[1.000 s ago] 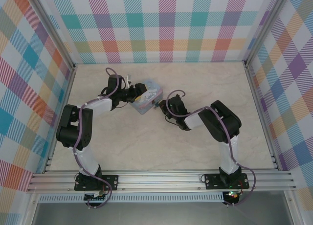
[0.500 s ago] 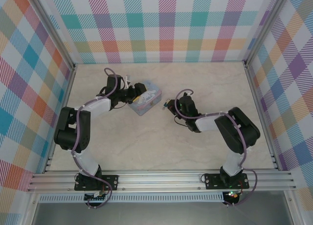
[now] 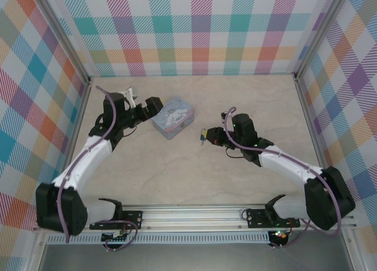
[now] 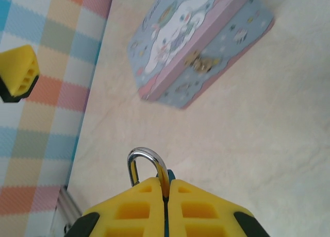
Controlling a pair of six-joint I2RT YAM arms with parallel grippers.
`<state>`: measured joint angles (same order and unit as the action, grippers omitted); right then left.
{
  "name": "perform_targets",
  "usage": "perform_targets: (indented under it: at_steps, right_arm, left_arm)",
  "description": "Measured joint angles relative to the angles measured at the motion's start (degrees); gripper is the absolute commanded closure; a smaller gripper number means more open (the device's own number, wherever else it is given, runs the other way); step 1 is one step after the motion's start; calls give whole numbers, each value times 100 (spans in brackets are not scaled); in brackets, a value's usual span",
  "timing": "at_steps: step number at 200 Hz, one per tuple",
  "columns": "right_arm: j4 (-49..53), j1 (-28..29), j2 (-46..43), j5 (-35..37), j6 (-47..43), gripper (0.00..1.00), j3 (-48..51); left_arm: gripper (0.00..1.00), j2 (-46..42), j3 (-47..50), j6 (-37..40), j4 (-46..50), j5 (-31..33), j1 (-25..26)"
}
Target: Unlock a padlock with a key
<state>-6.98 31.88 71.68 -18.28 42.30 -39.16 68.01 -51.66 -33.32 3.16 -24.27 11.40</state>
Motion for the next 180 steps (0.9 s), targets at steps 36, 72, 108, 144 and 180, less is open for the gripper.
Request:
perform_targets:
  at_steps: [36,72,108,144,180]
  right_arm:
    - [455,0,-282,-522,26,92,352]
    - [448,2,247,-929,44,92,468]
    - [337,2,922,-1156,55,91,468]
    - [188,0,1303,-1329,68,91,461]
    - [57,2,1679,-1475,70,90,431]
  left_arm:
    - [0,-1123,990,-28,396,431,-162]
    - [0,-1814,1464,-138,787,643,-302]
    - [0,-2188,1631,-177,1032,743,-310]
    - [0,-2350,1864,-203,1104,796,-326]
    - [0,-2352,1899,-227,1193,837,-330]
